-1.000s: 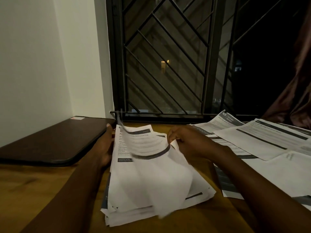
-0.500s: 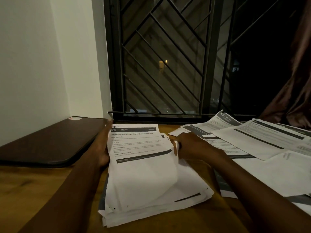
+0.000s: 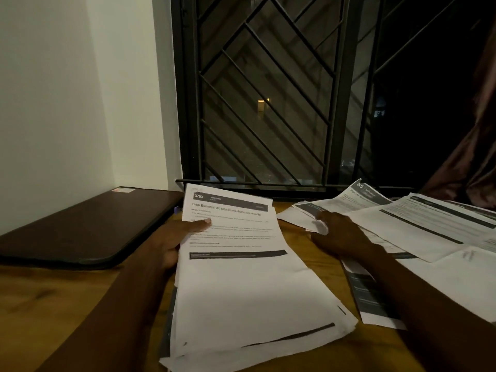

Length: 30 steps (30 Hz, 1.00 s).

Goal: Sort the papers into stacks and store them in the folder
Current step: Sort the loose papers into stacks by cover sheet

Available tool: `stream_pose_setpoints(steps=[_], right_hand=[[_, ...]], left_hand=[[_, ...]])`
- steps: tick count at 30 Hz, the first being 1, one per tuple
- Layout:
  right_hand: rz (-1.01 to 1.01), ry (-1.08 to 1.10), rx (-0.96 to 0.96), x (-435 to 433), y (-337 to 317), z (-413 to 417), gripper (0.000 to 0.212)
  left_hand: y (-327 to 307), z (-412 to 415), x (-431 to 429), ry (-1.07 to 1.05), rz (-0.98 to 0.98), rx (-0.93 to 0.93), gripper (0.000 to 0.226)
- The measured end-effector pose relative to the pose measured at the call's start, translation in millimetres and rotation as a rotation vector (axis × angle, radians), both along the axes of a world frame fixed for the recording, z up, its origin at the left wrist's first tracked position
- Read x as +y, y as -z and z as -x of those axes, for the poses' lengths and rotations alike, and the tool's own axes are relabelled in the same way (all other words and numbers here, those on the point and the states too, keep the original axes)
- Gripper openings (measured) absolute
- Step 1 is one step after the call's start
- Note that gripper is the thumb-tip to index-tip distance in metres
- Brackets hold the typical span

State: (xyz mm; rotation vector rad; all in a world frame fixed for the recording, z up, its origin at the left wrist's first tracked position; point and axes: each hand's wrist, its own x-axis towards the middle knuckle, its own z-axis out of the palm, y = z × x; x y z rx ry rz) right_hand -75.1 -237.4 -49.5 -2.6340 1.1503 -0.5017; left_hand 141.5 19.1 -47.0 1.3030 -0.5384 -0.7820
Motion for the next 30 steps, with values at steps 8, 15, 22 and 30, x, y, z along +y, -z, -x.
stream_pose_setpoints(steps=[8, 15, 22, 30], right_hand=[[0.11, 0.03, 0.047, -15.6, 4.0, -31.5, 0.045], [0.142, 0.138, 0.021, -7.1, 3.6, -38.6, 0.036], [0.112, 0.092, 0.134, -16.1, -59.5, -14.1, 0.032], [0.091, 0.158, -0.008, -14.7, -90.9, 7.0, 0.06]], left_hand=[[2.5, -3.2, -11.2, -0.068, -0.147, -0.205, 0.034], [5.3, -6.4, -9.6, -0.173, -0.136, -0.205, 0.028], [5.7, -5.4, -9.1, -0.167, -0.155, -0.223, 0.03], [5.8, 2.5, -10.8, -0.139, -0.103, -0.262, 0.025]])
